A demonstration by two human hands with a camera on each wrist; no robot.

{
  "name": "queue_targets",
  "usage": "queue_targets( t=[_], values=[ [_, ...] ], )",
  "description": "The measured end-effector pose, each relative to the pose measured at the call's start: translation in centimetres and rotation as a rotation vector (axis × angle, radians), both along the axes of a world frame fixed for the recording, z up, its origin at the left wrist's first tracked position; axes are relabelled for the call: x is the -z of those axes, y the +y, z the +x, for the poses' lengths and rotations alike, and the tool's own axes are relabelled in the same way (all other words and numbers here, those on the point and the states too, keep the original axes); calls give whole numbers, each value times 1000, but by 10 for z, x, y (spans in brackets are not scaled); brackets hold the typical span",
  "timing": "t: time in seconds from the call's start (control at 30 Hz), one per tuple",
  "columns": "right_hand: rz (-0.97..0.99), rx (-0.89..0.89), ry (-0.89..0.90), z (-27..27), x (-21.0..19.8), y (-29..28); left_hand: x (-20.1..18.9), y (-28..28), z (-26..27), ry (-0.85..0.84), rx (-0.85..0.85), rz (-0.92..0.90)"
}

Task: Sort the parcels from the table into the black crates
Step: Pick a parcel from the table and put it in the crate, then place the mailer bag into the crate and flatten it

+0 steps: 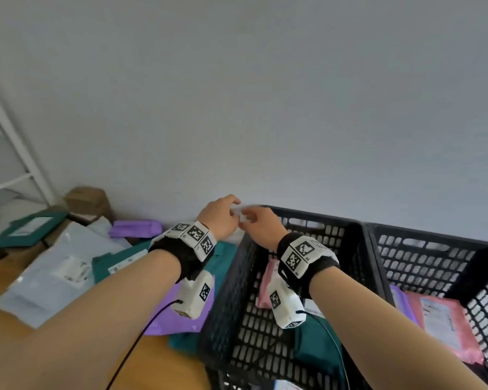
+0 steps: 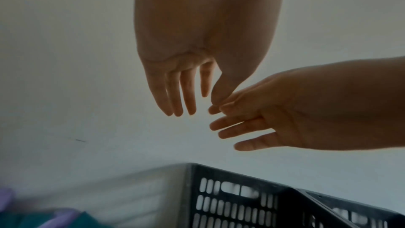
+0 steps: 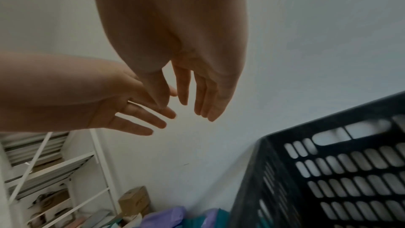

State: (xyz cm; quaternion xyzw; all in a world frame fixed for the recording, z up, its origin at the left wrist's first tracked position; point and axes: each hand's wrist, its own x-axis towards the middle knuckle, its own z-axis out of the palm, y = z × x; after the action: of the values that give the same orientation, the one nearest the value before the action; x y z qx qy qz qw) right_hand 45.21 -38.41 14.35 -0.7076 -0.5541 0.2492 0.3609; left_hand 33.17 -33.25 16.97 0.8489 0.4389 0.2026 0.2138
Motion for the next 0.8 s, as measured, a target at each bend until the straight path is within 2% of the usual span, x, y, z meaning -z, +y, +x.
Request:
queue_targets(
  t=[0.23,0.43,0.67,0.8],
  values=[
    [-17,-61,-18,-109,-2,36,3,29,-124,27,-83,-9],
    [-51,-31,-31,-215,12,65,15,59,-243,33,-131,-30],
    [-156,28,-74,-300,49,85,55,82,-359,82,-153,-116],
    [-262,-10,-139,-334,68,99,80,101,-411,109,-187,-174]
  ],
)
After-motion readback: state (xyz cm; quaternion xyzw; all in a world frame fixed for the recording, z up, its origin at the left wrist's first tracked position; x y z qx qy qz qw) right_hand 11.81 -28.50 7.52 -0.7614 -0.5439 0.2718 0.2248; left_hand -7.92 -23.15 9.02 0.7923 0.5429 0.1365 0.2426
